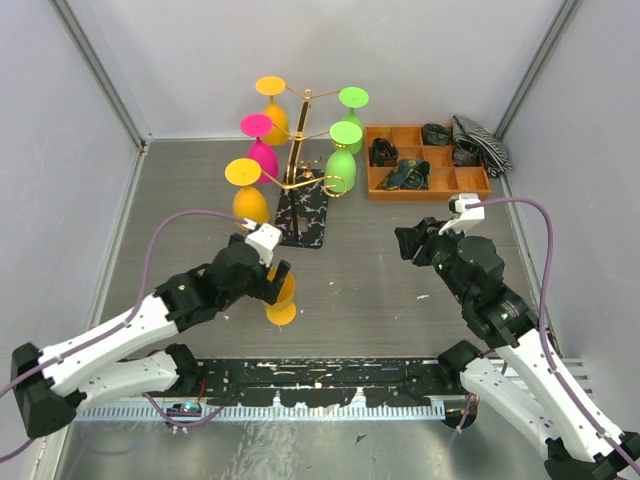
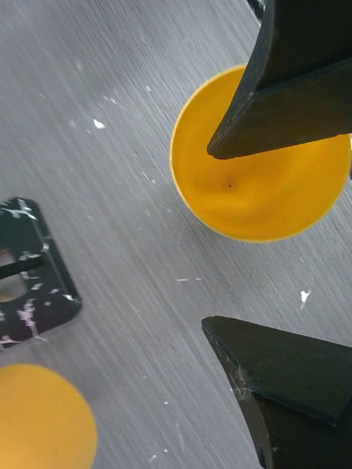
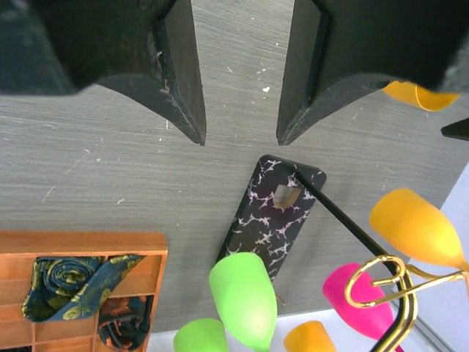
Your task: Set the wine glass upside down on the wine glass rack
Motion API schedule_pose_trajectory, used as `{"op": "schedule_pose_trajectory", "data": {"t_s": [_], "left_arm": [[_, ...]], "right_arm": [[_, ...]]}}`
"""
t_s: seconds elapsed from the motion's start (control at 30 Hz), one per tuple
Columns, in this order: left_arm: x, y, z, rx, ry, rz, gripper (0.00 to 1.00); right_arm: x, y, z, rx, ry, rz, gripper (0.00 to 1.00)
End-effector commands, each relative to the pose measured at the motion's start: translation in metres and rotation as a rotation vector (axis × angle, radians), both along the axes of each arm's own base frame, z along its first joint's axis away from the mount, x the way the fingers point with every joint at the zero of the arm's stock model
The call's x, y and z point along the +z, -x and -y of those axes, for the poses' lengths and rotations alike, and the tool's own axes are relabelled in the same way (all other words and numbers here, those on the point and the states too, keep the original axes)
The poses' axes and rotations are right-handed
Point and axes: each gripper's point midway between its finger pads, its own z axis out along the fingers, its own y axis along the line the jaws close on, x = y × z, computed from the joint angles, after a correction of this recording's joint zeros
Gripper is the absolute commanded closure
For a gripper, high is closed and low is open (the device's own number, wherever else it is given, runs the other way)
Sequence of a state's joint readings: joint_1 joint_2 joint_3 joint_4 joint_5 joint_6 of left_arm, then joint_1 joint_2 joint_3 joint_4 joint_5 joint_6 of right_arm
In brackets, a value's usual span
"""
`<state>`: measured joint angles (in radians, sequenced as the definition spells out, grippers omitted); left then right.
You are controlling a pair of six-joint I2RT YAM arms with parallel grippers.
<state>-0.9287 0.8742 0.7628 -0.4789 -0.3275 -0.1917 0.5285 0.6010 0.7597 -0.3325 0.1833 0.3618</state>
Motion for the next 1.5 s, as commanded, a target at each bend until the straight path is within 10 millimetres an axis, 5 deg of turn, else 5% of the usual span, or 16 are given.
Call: {"op": "schedule_pose_trajectory", "data": {"t_s": [0.0, 0.1, 0.47, 0.73, 1.1, 1.27, 1.47], "left_arm": [[-0.028, -0.002, -0.012, 0.055, -0.181, -0.035, 0.07], [-0.030, -0.005, -0.011, 0.066, -0.205, -0.030, 0.12], [-0.017, -0.007, -0.014, 0.090, -0.163, 0.008, 0.68], [0.001, -0.002, -0.016, 0.078, -0.083, 0.039, 0.66], [-0.010, -0.001, -0.012, 0.058, -0.115, 0.015, 0.68], [-0.004, -0.002, -0.011, 0.056, -0.098, 0.024, 1.00], [0.033, 0.000, -0.006, 0.058, 0.047, 0.081, 1.00]], "right_arm": [[0.004, 0.001, 0.004, -0.020, 0.008, 0.005, 0.51], [0.005, 0.000, 0.011, -0.053, 0.021, 0.011, 0.51], [0.000, -0.003, 0.012, -0.059, 0.034, 0.002, 0.51], [-0.007, -0.006, 0.004, -0.040, 0.029, -0.018, 0.51], [-0.009, -0.006, 0.006, -0.043, 0.035, -0.020, 0.51], [-0.008, -0.004, 0.005, -0.038, 0.027, -0.017, 0.51], [-0.008, 0.000, -0.002, 0.004, 0.012, -0.023, 0.51]]}}
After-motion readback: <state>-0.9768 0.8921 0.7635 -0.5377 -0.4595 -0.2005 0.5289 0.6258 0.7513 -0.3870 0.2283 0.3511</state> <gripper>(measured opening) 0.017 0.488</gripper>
